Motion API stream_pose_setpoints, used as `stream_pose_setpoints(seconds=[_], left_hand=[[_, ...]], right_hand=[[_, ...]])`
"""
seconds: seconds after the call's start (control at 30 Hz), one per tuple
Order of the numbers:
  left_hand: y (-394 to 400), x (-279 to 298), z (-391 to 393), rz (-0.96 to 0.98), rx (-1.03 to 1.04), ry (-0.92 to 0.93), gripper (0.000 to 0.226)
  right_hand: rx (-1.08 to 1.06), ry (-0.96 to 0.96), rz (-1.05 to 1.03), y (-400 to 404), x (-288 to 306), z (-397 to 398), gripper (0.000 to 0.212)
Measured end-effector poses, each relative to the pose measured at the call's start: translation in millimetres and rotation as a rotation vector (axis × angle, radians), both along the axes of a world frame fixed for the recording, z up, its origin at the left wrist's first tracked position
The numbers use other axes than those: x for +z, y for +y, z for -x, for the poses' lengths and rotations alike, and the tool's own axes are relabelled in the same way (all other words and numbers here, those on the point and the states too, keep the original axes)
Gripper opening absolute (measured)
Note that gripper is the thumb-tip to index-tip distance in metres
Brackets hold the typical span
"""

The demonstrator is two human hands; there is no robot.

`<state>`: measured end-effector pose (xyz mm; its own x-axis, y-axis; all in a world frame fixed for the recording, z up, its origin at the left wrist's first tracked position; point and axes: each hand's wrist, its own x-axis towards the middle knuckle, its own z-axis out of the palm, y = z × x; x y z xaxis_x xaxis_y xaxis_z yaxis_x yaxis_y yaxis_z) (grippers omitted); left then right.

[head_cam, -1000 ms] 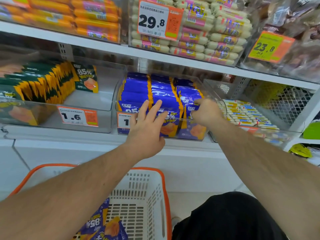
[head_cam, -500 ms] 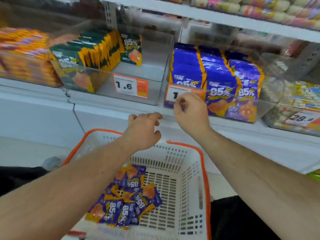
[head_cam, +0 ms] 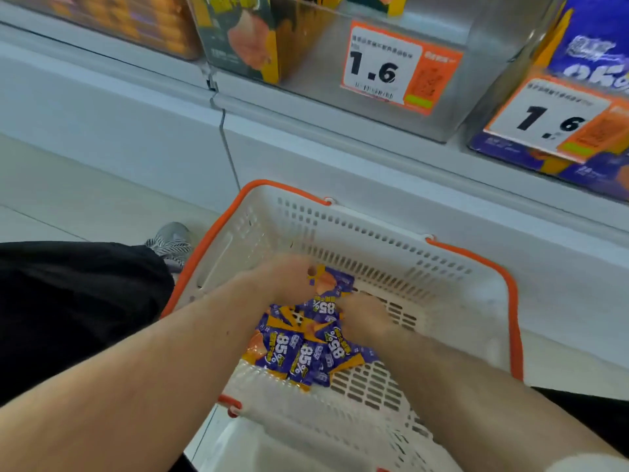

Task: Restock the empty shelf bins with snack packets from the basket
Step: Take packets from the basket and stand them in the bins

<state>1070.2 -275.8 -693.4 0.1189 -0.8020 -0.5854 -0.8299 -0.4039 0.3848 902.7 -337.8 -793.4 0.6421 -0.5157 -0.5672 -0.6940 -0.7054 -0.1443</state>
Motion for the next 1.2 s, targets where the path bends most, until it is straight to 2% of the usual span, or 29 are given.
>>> stream_pose_setpoints(seconds=[0.1,0.27,0.37,0.43,0.53,0.57,0.67,0.77,0.93,1.03,1.1,1.2], left_hand=[[3,-13,-8,-0.046,0.016,-0.002,0.033],[5,-22,-15,-0.11,0.029,0.023,0.036],[4,-26,-16,-0.107,0.036,0.034,0.035],[4,-26,-16,-0.114,0.046,0.039,0.04],[4,-26,-15,-0.124,0.056,0.042,0.042],[4,-26,-14,-0.129,0.055,0.044,0.043],[2,-19,-7,-0.13,0.04,0.071,0.044],[-2,-7,2,-0.083,0.014,0.098,0.04],[-4,1,20,0.014,0.041,0.184,0.058],[1,5,39,0.064,0.118,0.358,0.074],[0,10,53,0.133,0.151,0.455,0.068],[-5,32,79,0.28,0.183,0.622,0.039]], right_hand=[[0.14,0.081,0.037,15,-41,11,0.044],[0.205,0.217,0.105,35,-79,19,0.092],[0.177,0.232,0.141,37,-85,18,0.097],[0.17,0.226,0.185,37,-86,18,0.095],[0.087,0.209,0.198,30,-80,21,0.079],[0.06,0.237,0.152,25,-75,20,0.071],[-0.056,0.305,-0.114,5,-54,22,0.031],[-0.149,0.257,-0.248,-12,-24,28,0.014],[-0.511,-0.114,-0.365,-41,66,38,0.021],[-0.653,-0.413,-0.336,-53,118,55,0.015],[-0.738,-0.533,-0.37,-55,152,67,0.017],[-0.846,-0.678,-0.473,-53,192,85,0.019]])
